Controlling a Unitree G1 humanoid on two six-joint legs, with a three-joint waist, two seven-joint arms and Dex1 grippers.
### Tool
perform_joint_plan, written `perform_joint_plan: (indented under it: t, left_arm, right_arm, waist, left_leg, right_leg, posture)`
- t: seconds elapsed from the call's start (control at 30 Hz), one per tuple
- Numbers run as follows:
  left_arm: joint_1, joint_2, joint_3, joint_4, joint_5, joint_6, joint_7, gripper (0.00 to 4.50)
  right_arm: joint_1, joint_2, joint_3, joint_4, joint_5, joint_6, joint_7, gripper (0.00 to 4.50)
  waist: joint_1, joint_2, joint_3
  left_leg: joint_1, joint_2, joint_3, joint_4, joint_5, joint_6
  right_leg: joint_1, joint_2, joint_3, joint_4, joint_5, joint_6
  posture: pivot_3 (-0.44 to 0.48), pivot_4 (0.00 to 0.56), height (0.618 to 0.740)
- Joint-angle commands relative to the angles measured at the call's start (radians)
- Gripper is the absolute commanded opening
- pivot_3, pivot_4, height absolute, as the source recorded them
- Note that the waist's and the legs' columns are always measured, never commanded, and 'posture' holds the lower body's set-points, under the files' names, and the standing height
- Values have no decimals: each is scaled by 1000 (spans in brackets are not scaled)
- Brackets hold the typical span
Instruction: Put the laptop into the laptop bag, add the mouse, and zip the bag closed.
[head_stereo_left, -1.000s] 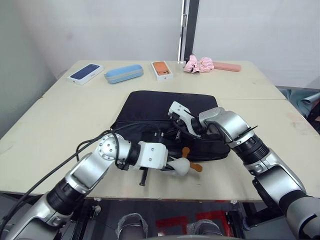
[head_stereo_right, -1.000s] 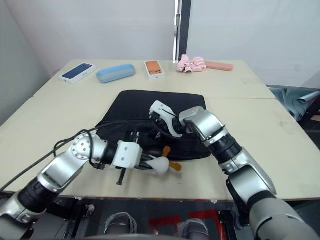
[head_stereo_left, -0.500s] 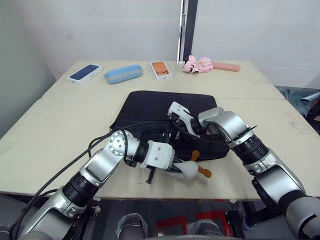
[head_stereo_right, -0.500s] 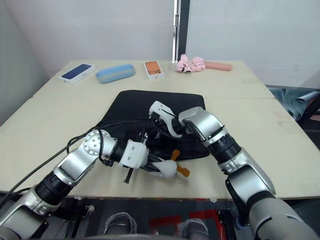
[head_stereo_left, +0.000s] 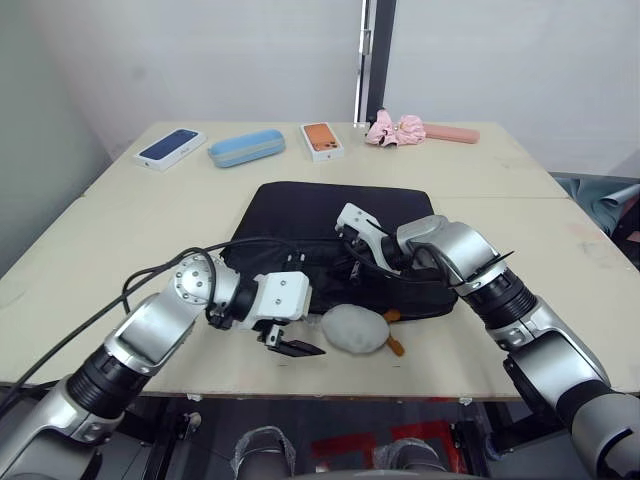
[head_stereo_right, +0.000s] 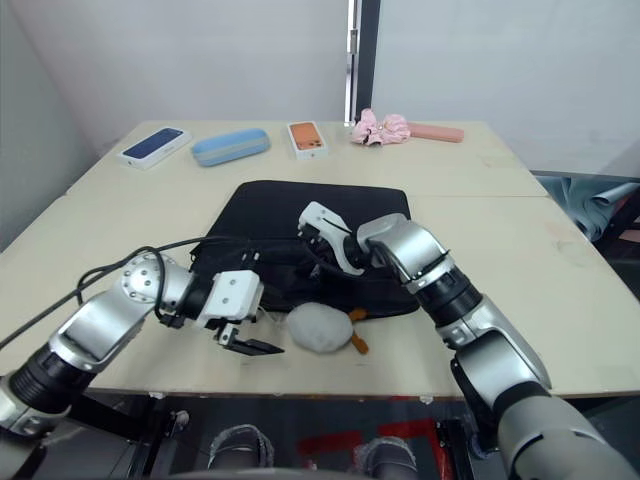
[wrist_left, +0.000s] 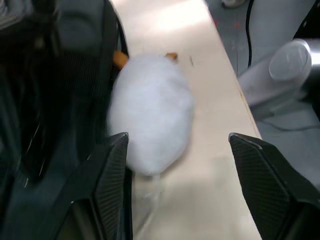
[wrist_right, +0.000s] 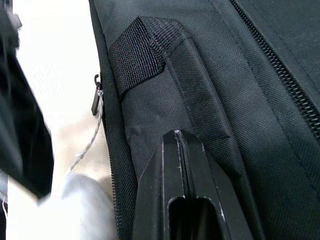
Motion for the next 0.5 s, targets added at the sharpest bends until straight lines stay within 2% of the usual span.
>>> perform_joint_plan:
  t: [0.03,0.17,0.27,0.43,0.5]
  left_arm:
    - [8,100,78,-9,-3,33,-28,3350]
    - [65,190,208,-46,-125,84,-79,3350]
    - [70,212,309,-51,-237,177,-80,3350]
    - [10,199,388,-41,-358,289,-50,3350]
    - [-57,161,389,-9,-390,303,-29,3350]
  right_arm:
    - [-14,-6,-25,1,-7,-12,-5,0]
    - [-15,-19,-68,-34,25,8,3,0]
    - [2,-37,-160,-104,110,52,25,0]
    - [55,-79,-313,-259,274,169,43,0]
    - [96,-127,-395,-346,355,231,51,0]
  waist:
    - [-1,0,0]
    - [-1,0,0]
    - [8,1,1]
    - [9,1,1]
    - [15,1,1]
  left_leg:
    - [0,0,0,0,0,0]
    - [-1,0,1,0,0,0]
    - [-2,0,1,0,0,0]
    - [-2,0,1,0,0,0]
    - [-2,0,1,0,0,0]
  right_leg:
    - [-1,0,0,0,0,0]
    - [-2,0,1,1,0,0]
    - [-3,0,1,1,0,0]
    - [-3,0,1,1,0,0]
    - [-3,0,1,1,-1,-1]
  posture:
    - [0,150,740]
    - [0,150,740]
    - [0,150,740]
    - [0,150,740]
    - [0,150,740]
